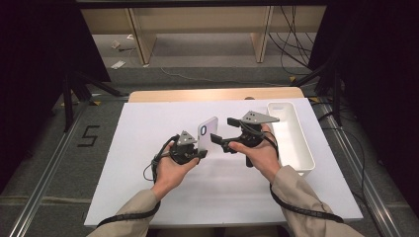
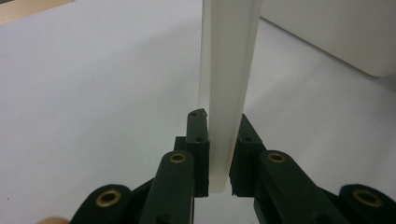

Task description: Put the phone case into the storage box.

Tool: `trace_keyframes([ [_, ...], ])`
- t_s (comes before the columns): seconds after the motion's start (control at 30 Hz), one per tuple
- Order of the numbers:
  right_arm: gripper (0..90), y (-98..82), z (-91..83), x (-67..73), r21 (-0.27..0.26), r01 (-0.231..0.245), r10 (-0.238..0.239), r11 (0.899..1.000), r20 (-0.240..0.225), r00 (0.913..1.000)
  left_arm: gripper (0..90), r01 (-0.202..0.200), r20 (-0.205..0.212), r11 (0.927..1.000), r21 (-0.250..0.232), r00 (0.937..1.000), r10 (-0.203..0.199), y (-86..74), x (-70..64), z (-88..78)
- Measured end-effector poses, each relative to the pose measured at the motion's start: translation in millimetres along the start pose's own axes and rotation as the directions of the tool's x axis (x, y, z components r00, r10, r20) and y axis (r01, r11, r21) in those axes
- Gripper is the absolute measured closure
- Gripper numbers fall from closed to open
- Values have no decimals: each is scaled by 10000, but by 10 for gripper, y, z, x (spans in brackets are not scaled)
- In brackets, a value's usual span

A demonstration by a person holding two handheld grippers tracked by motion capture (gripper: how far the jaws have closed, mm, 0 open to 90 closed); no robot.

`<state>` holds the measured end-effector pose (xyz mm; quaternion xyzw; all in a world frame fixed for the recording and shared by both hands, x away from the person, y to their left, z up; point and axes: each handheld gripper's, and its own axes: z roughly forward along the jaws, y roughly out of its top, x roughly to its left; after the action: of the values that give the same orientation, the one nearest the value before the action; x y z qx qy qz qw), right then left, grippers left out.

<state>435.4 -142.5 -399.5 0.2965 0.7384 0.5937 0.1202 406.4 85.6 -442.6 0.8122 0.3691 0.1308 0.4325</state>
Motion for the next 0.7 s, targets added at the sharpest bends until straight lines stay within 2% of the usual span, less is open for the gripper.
trace_keyframes([
  [0.5, 77, -9, 71, 67, -282, -243, 245, 9993, 62, 9997, 803, -237, 194, 9997, 59, 9995, 236, 30, -134, 78],
  [0.7, 88, -26, 72, 60, -416, -375, 387, 9984, 281, 9989, 803, -288, 186, 9995, 95, 9994, 286, 27, -156, 102],
])
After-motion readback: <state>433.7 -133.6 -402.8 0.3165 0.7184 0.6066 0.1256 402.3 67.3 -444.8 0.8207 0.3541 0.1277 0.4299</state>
